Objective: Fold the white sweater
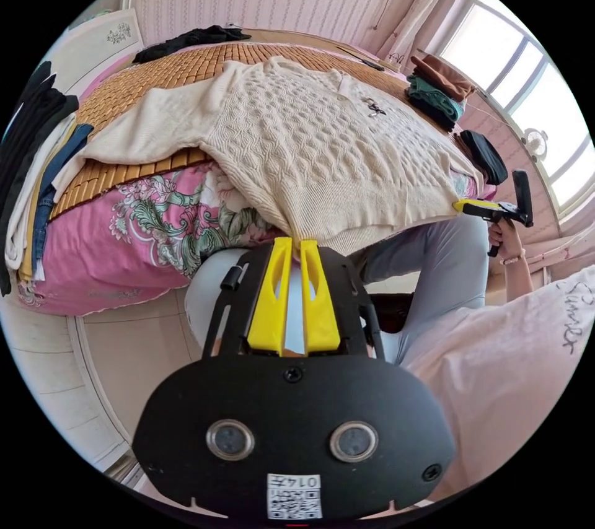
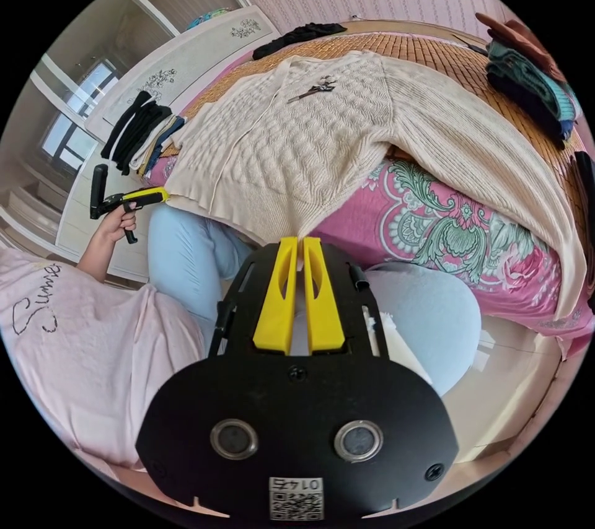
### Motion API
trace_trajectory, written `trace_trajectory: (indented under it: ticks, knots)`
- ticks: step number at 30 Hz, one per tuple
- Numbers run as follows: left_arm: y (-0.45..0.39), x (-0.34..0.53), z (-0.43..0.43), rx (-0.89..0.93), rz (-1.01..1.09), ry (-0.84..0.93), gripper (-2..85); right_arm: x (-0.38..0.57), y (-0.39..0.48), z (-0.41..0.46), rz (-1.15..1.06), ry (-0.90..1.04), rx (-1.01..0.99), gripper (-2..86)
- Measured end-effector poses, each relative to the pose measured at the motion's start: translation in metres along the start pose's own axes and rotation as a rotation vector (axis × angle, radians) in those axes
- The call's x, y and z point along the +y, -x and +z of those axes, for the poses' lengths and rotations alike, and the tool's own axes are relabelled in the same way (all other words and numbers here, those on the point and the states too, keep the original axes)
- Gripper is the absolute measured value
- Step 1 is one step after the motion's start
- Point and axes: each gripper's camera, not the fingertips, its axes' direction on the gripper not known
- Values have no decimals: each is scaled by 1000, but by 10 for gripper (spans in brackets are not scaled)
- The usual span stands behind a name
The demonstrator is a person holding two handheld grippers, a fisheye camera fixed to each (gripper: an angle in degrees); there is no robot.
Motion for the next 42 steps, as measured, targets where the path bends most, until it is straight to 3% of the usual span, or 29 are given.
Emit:
trace_trajectory:
  ticks: [6,10,16,22,27,30,33,37,42]
  knots:
    - [-3,17,-8,-28,-82,15,67,2,-25,-71,39,-151,-32,40]
    - [-39,8,-27,-1,21,-76,54,44,-98,-160,290,-381,178,62]
    - [-182,-56,7,100,348,-240,62,94,-181,-262,553,-635,395,98]
    - [-389,-118,96,189,717,-216,83,71,-253,-288,602,-505,463,100]
    - [-519,-128,166,64,961,-157,94,70,-271,-277,577,-412,365,31]
    - [-549,-126,217,-45,1032,17,84,88,-259,-292,550,-481,303,14]
    - [-547,-126,215,-62,1045,-33,16,108,-252,-314,513,-580,158,9]
    - [-521,-136,199,24,935,-94,0,114,-234,-352,386,-812,-158,9]
    - [-434,-174,133,270,647,-269,-5,27,-156,-390,127,-867,-261,10]
